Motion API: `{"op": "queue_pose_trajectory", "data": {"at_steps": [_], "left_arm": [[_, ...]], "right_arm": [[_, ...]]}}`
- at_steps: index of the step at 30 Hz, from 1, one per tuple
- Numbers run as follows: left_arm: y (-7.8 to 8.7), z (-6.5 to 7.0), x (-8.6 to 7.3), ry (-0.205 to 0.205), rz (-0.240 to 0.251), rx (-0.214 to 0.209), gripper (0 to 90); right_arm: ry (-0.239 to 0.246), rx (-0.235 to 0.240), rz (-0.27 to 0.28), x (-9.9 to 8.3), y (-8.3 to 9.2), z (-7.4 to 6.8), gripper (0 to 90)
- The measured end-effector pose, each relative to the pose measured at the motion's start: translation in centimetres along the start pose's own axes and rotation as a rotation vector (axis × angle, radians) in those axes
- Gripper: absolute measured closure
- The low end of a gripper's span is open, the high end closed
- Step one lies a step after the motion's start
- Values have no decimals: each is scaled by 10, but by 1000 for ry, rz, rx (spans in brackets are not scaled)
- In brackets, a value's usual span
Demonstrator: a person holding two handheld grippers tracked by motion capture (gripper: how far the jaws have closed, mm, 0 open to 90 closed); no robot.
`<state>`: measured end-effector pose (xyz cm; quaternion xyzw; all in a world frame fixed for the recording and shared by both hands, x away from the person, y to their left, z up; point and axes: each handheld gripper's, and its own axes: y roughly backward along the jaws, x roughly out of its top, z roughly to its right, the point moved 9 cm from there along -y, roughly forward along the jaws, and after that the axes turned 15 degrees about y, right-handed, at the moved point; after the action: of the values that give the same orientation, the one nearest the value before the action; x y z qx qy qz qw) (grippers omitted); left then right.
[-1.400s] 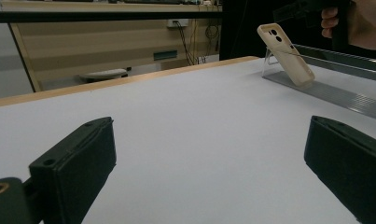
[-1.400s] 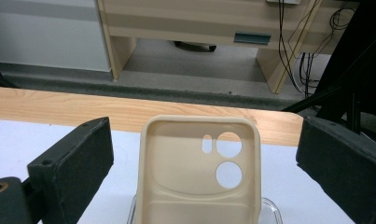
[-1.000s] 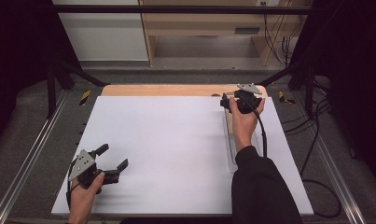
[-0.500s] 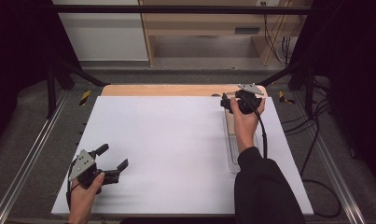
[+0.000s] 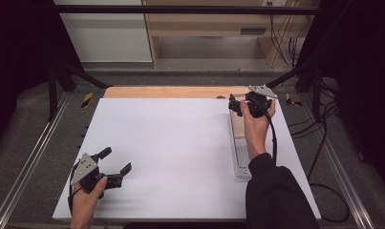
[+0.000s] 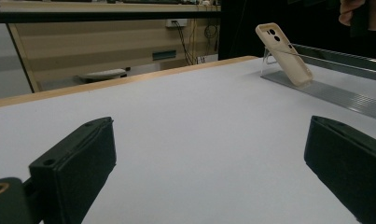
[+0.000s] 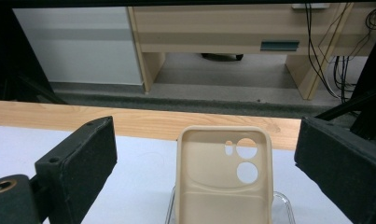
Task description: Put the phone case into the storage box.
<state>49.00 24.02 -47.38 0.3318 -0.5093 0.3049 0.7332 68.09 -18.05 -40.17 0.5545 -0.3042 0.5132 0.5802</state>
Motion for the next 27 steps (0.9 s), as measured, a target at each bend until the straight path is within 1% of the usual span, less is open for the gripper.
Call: {"op": "queue_pose_trajectory", "data": {"at_steps": [3,7,12,15,21,27], "left_arm": [[0,0,0,-2,-1,0,17],[1,0,0,0,1,2,17],[1,0,0,1,2,4,17],[0,0,0,-2,-1,2,17],[0,-1,0,0,0,2,17],[1,-1,0,1,2,3,17]], "right_arm": [[2,9,11,3,5,1,57],[-10,22,20,6,12,1,52],[-14,39,24,6,18,1,49],[-8,44,23,5,22,1,49],[-17,47,20,1,27,4,50],[-14,43,17,-2,34,10,50]]}}
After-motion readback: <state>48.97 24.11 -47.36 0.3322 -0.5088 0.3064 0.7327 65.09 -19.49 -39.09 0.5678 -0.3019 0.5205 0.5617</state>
